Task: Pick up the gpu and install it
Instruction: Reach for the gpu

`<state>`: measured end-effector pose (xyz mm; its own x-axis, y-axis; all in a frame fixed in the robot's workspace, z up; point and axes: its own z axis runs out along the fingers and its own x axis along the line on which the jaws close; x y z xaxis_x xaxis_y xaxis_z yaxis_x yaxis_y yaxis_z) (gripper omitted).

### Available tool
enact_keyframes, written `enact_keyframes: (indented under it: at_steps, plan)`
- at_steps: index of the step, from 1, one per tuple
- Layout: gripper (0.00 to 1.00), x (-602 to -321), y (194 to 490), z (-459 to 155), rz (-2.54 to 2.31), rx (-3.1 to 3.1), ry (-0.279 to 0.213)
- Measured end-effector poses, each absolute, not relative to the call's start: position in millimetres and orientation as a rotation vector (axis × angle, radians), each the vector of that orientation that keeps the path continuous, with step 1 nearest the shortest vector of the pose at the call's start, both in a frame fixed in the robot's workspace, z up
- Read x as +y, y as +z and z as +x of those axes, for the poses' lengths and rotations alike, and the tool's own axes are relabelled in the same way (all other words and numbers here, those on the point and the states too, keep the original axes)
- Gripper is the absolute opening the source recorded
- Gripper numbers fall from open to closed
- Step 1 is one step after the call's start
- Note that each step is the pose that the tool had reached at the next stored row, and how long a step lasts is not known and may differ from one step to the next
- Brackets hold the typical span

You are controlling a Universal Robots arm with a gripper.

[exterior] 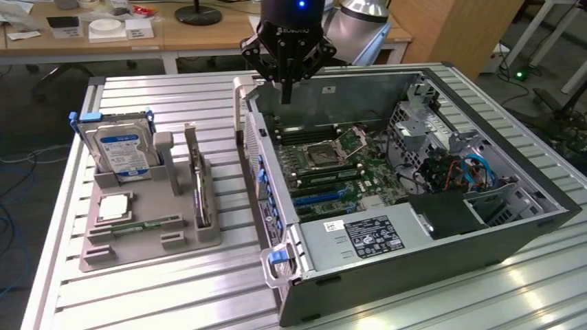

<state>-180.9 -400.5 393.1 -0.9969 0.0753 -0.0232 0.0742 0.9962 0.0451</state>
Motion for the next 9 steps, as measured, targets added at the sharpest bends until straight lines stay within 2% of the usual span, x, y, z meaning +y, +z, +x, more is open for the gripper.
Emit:
enact_keyframes:
  at_steps: [9]
  plan:
    - [0.11, -400.8, 393.1, -187.0, 0.117, 3.114, 0.069]
